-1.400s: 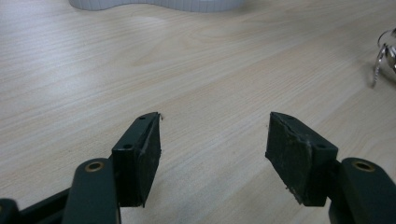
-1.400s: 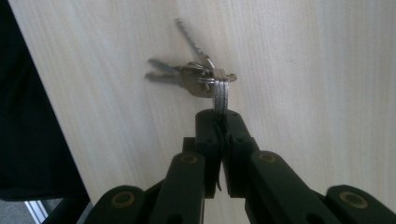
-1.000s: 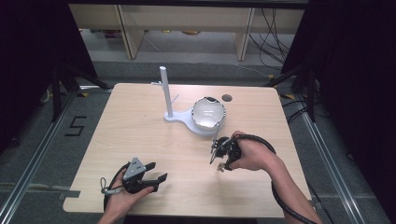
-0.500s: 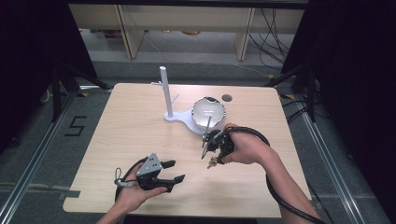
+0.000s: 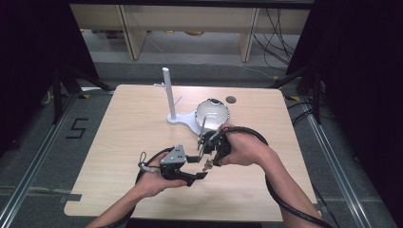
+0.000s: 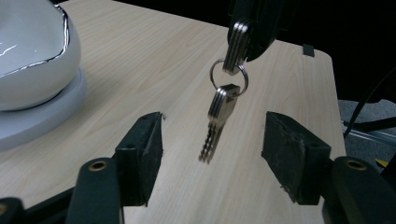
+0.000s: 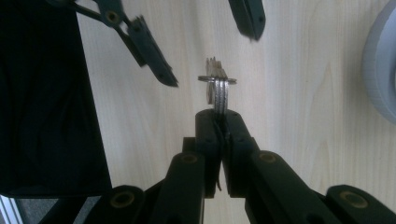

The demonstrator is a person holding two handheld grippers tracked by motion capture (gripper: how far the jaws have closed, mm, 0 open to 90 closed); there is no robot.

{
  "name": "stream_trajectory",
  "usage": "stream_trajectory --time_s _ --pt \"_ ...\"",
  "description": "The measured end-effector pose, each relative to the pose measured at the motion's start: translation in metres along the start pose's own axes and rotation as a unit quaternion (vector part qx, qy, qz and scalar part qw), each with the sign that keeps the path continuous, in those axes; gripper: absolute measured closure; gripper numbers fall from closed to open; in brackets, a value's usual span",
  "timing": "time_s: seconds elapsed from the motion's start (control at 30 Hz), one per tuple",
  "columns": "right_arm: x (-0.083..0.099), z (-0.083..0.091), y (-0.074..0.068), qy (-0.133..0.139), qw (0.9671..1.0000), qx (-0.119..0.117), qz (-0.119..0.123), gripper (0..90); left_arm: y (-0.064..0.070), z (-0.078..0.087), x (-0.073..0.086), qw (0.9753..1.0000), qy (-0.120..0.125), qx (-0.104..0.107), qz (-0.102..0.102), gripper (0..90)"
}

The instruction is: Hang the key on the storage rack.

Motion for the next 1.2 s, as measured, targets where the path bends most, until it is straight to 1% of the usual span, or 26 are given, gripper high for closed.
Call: stream_trajectory --time_s 0.03,0.1,0.13,0.17,0.2,0.23,0.27,0.3,0.33,0.4,0.47,0.53,0.6,0.7,0.73,0.77,0.8,0.87,0.9,0.93,1.0,1.03,1.07,1.13,1.17,1.2 --pt "-0.0005 0.0003 0.0009 0.000 1.0000 0.000 0.006 87.2 -0.0005 -0.0006 0.0000 1.0000 -0.005 -0.005 0.003 40.9" --pt "-0.0027 0.0004 0.0023 0.006 0.9998 0.003 0.021 87.2 -0.0012 -0.0031 -0.0012 1.0000 -0.003 0.002 -0.006 43.9" --pt "-0.0032 0.0007 0.0013 0.005 0.9998 0.000 0.017 87.2 -0.0006 -0.0034 -0.0011 1.0000 -0.006 0.003 -0.004 45.5" --pt "-0.0035 0.0007 0.0010 0.005 0.9999 0.004 0.014 87.2 -0.0010 -0.0037 -0.0016 1.0000 -0.004 0.004 -0.007 47.4" --pt "-0.0035 0.0010 -0.0002 0.003 1.0000 0.001 0.009 87.2 -0.0012 -0.0037 -0.0017 0.9999 -0.005 0.005 -0.009 49.2" --pt "-0.0042 0.0014 -0.0002 0.002 0.9999 -0.001 0.013 87.2 -0.0011 -0.0037 -0.0016 0.9999 -0.005 0.007 -0.010 51.5" --pt "-0.0045 0.0020 -0.0014 0.002 1.0000 -0.002 0.006 87.2 0.0003 -0.0039 -0.0011 0.9999 -0.004 0.011 -0.007 53.3" --pt "-0.0055 0.0027 -0.0014 0.004 1.0000 0.000 0.006 87.2 -0.0003 -0.0037 -0.0006 0.9998 -0.003 0.011 -0.015 55.3" --pt "-0.0065 0.0021 0.0011 0.009 0.9997 0.001 0.024 87.2 0.0015 -0.0039 0.0003 0.9998 -0.002 0.016 -0.013 56.8" --pt "-0.0068 0.0029 0.0012 0.008 0.9996 0.000 0.025 87.2 0.0037 -0.0046 0.0018 0.9997 0.004 0.021 -0.011 59.2" --pt "-0.0070 0.0036 0.0015 0.008 0.9997 0.002 0.025 87.2 0.0024 -0.0040 0.0041 0.9996 0.000 0.018 -0.023 61.2" --pt "-0.0068 0.0045 0.0004 0.007 0.9999 0.003 0.014 87.2 0.0029 -0.0041 0.0050 0.9995 0.003 0.021 -0.022 64.9" --pt "-0.0069 0.0044 0.0002 0.004 0.9998 0.000 0.018 87.2 0.0025 -0.0043 0.0053 0.9994 0.005 0.022 -0.025 68.2" --pt "-0.0072 0.0042 -0.0005 0.003 0.9999 -0.001 0.015 87.2 0.0031 -0.0041 0.0053 0.9994 0.003 0.027 -0.022 73.5" --pt "-0.0075 0.0043 -0.0014 0.005 0.9999 -0.003 0.008 87.2 0.0036 -0.0042 0.0051 0.9993 0.002 0.030 -0.022 76.0" --pt "-0.0075 0.0043 -0.0014 0.005 0.9999 -0.003 0.008 87.2 0.0036 -0.0042 0.0051 0.9993 0.002 0.030 -0.022 77.0" --pt "-0.0082 0.0049 -0.0006 0.007 0.9999 -0.001 0.013 87.2 0.0036 -0.0034 0.0046 0.9994 0.001 0.024 -0.022 78.2" --pt "-0.0080 0.0047 -0.0017 0.007 0.9999 -0.003 0.010 87.2 0.0056 -0.0043 0.0032 0.9992 0.009 0.035 -0.015 79.0" --pt "-0.0082 0.0050 -0.0015 0.007 0.9999 -0.002 0.012 87.2 0.0045 -0.0041 0.0030 0.9993 0.007 0.032 -0.021 79.5" --pt "-0.0081 0.0051 -0.0018 0.008 0.9999 -0.002 0.011 87.2 0.0048 -0.0042 0.0028 0.9992 0.007 0.032 -0.021 79.8" --pt "-0.0084 0.0055 -0.0011 0.008 0.9998 -0.001 0.018 87.2 0.0059 -0.0040 0.0030 0.9992 0.005 0.035 -0.022 81.3" --pt "-0.0087 0.0054 -0.0004 0.012 0.9997 0.000 0.021 87.1 0.0052 -0.0033 0.0030 0.9992 0.002 0.029 -0.026 82.7" --pt "-0.0087 0.0056 -0.0004 0.013 0.9997 0.001 0.020 87.2 0.0056 -0.0028 0.0028 0.9993 0.001 0.028 -0.026 83.8" --pt "-0.0087 0.0061 0.0001 0.013 0.9996 0.000 0.027 87.2 0.0063 -0.0021 0.0027 0.9994 -0.001 0.027 -0.023 84.9" --pt "-0.0087 0.0064 0.0000 0.013 0.9996 -0.001 0.026 87.2 0.0077 -0.0027 0.0024 0.9992 0.002 0.035 -0.019 85.1" --pt "-0.0087 0.0064 -0.0001 0.013 0.9996 -0.001 0.026 87.2 0.0069 -0.0016 0.0023 0.9993 -0.001 0.030 -0.024 85.2"
Point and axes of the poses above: each handheld gripper's, and its own axes: z roughly backward along the jaws, x roughly out of its underside, y roughly to its right, the point moved 8 cm from there along -z, roughly forward along the jaws, and after that the axes turned 1 degree about -z, right-handed, at the moved point
